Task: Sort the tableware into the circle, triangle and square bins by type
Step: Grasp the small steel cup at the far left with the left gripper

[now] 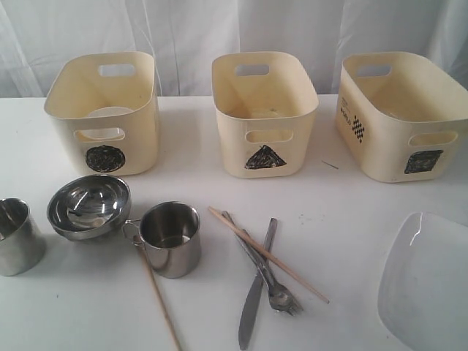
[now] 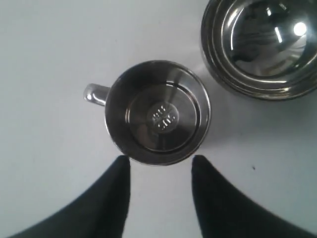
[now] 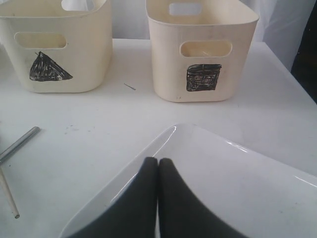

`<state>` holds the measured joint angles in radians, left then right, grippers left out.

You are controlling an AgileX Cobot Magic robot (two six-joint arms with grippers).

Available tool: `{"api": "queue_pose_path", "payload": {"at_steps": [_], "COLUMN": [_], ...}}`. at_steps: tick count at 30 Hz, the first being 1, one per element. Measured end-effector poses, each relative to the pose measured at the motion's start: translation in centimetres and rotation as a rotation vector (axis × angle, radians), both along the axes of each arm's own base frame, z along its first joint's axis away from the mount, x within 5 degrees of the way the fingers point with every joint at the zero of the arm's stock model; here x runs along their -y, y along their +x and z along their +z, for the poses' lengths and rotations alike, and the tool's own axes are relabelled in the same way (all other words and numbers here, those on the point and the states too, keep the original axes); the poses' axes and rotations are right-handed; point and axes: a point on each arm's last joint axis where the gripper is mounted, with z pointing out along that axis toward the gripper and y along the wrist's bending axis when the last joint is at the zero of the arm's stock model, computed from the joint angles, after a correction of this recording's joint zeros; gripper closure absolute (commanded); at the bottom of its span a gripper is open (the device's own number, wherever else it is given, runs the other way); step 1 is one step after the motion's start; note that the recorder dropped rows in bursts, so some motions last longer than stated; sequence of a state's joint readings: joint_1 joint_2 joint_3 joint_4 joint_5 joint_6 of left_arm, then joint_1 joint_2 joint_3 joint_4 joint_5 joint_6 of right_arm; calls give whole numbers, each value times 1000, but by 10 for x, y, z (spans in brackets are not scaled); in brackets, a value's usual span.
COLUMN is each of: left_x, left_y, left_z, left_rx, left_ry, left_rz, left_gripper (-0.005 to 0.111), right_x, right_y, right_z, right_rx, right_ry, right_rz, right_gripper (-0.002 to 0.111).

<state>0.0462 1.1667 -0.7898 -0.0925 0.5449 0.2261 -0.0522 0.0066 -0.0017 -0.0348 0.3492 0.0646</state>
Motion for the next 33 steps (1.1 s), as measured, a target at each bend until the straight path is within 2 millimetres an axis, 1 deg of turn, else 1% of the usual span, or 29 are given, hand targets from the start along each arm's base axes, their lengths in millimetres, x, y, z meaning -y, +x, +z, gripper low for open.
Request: {"api": "queue_pose_path", "payload": {"at_steps": [3,8,11,17,20,25,26,28,33], "left_x": [-1,-3,-5,-17,-19,-19,-19,-19,-19], "left_y": [9,23,29,38,44,54,56,58,60], "left_z": [-17,-36,-45,-61,-69,-80,-82,-87,-95], "left_rx": [-44,-70,-80,-111,-101,-72,-74,-81,-101], "left_ry": [-27,-61,-55,44,52,35,33,28,15], "left_rz": [63,145,174,261,298,306,307,313,340], "left_gripper": [51,51,51,51,51,51,54,64,107], "right_x": [0,0,0,0,0,0,0,0,0], "right_y": [0,0,0,0,0,0,0,0,0], "right_z": [0,0,0,0,0,0,0,0,0], "right_rx": [0,0,0,0,0,0,0,0,0], "right_ry": [0,0,0,0,0,0,0,0,0], "right_rz": [0,0,0,0,0,0,0,0,0], "right_gripper": [108,108,108,108,108,108,108,108,108]}}
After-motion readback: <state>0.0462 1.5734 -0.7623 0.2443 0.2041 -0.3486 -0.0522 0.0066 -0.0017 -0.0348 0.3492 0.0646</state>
